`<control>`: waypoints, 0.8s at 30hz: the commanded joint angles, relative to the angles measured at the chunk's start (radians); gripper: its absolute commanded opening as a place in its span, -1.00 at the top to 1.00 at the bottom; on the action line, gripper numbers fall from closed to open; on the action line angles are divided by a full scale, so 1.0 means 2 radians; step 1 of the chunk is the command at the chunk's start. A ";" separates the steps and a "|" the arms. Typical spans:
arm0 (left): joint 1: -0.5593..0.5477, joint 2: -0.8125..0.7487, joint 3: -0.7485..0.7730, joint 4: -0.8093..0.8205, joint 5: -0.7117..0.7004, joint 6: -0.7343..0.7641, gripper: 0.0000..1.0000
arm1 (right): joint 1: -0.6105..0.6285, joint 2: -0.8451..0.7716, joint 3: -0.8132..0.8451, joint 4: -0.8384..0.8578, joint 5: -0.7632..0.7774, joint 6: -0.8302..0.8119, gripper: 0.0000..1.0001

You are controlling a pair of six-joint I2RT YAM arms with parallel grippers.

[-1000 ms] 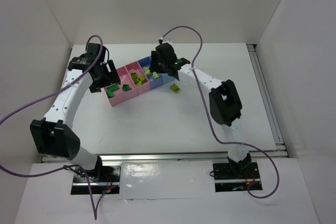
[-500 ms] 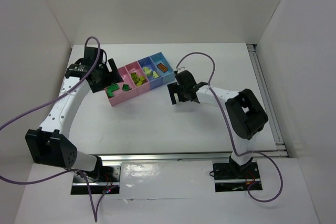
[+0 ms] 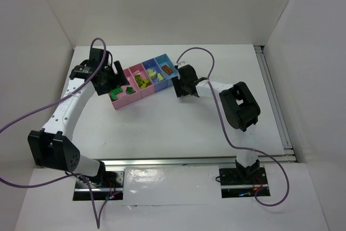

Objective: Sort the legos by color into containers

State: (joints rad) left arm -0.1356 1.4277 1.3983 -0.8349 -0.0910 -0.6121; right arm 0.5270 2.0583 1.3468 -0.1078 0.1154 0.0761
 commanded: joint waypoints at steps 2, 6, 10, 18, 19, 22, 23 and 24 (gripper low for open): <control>-0.001 0.004 0.004 0.011 0.005 -0.011 -0.85 | -0.003 -0.007 -0.003 0.020 0.003 -0.009 -0.07; -0.006 0.004 -0.020 0.022 -0.006 -0.017 -0.85 | 0.009 -0.055 -0.045 0.042 0.014 -0.004 0.48; -0.010 0.004 -0.026 0.027 -0.010 -0.017 -0.85 | 0.038 -0.135 -0.083 0.014 0.039 0.001 0.48; -0.010 -0.001 -0.036 0.036 -0.025 -0.031 -0.85 | 0.085 -0.152 -0.002 -0.037 0.050 0.016 0.48; -0.010 -0.001 -0.036 0.036 -0.030 -0.031 -0.85 | 0.092 -0.139 0.027 -0.037 0.050 0.020 0.48; -0.010 -0.006 -0.036 0.016 -0.062 -0.045 -0.85 | 0.102 -0.082 0.094 -0.033 0.044 0.020 0.48; -0.006 -0.006 -0.028 0.007 -0.073 -0.057 -0.85 | 0.107 -0.067 0.113 -0.033 0.040 0.020 0.48; -0.001 -0.010 -0.020 -0.009 -0.086 -0.064 -0.85 | 0.107 -0.038 0.150 -0.033 0.040 0.020 0.48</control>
State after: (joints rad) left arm -0.1532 1.4361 1.3270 -0.7967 -0.1749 -0.6857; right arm 0.7288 1.8664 1.5162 -0.1558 0.1913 0.1047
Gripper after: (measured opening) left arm 0.928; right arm 0.447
